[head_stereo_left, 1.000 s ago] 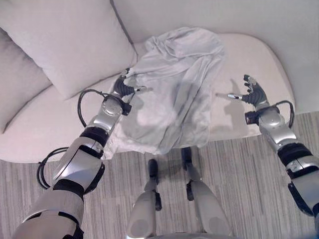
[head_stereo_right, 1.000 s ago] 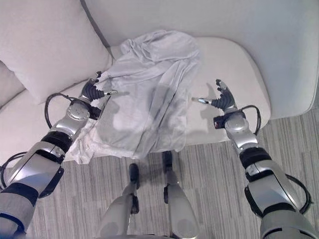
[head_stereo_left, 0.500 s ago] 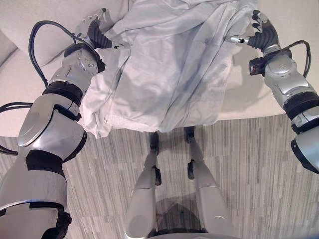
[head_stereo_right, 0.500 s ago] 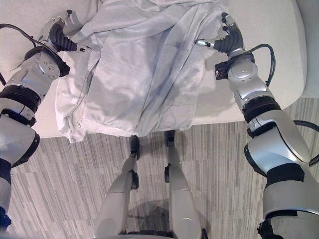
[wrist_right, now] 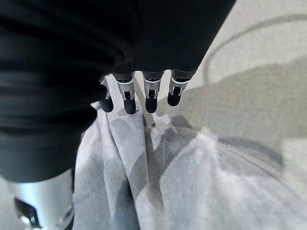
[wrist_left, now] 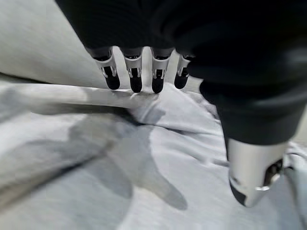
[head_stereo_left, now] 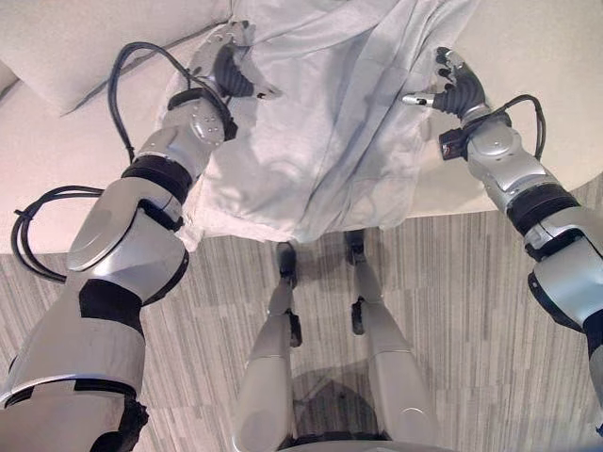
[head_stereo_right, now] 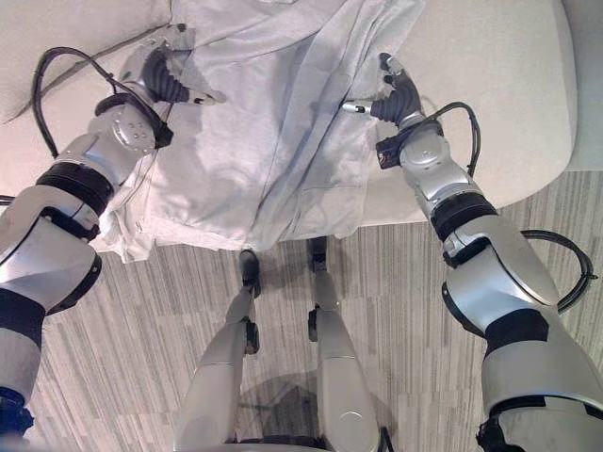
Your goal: Hang the clothes on the sofa on the clothes rack.
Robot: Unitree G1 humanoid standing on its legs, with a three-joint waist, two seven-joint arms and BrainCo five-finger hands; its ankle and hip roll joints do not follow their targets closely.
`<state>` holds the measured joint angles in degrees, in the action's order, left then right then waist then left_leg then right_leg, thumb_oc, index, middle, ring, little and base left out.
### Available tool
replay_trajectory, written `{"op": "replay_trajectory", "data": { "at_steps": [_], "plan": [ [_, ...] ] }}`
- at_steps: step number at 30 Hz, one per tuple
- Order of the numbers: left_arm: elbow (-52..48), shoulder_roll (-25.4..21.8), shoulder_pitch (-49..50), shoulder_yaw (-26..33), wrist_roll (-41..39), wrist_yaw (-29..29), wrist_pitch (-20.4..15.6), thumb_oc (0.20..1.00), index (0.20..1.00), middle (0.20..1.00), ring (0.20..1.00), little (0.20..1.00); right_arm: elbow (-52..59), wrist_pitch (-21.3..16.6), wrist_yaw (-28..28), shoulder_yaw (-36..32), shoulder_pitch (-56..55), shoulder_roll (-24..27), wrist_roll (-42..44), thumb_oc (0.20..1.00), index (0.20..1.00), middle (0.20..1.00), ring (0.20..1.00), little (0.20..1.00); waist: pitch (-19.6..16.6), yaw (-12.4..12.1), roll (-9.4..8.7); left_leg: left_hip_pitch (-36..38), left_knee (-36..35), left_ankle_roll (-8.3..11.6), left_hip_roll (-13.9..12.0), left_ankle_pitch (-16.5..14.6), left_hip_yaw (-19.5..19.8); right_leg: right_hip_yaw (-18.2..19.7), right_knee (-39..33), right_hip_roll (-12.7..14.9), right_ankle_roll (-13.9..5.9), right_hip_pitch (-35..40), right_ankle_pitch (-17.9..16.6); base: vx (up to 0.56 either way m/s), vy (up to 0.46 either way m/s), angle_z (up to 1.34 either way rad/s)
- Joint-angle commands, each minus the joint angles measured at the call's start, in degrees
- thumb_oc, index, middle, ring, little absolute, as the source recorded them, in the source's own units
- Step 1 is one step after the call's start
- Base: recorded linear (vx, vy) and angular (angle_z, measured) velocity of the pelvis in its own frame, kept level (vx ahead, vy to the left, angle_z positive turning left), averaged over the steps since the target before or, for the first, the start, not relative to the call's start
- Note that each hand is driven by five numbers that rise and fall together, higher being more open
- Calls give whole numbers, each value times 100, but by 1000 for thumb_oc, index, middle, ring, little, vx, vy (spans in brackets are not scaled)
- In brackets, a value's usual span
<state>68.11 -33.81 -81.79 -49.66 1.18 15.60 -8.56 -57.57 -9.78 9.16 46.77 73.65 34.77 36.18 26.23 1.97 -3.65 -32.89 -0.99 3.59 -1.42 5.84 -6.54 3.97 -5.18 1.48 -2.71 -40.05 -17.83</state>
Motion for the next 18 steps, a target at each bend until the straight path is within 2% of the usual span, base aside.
{"op": "replay_trajectory", "data": {
  "at_steps": [1, 11, 18],
  "plan": [
    [277, -219, -301, -93, 101, 196, -50, 1000, 1000, 1000, 1000, 1000, -15, -326, 69, -69, 11, -140, 197, 1000, 1000, 1000, 1000, 1000, -335, -85, 15, 130, -401, 329, -38, 204, 277, -14, 18, 64, -937, 253, 539, 0, 0, 0],
    [474, -691, -613, -175, 76, 288, -26, 1000, 1000, 1000, 1000, 1000, 288, -452, 141, -55, 93, -186, 411, 1000, 1000, 1000, 1000, 1000, -318, 26, -72, 2, -401, 340, -90, 216, 236, -47, 18, 87, -971, 100, 485, 0, 10, 0],
    [204, -926, -814, -301, 80, 493, -58, 1000, 1000, 1000, 1000, 1000, 892, -610, 65, -63, -4, 203, 854, 1000, 1000, 1000, 1000, 1000, -281, 36, -119, -141, -401, 334, -105, 242, 271, -90, 18, 128, -990, -14, 486, 0, 9, 2]
  ]
}}
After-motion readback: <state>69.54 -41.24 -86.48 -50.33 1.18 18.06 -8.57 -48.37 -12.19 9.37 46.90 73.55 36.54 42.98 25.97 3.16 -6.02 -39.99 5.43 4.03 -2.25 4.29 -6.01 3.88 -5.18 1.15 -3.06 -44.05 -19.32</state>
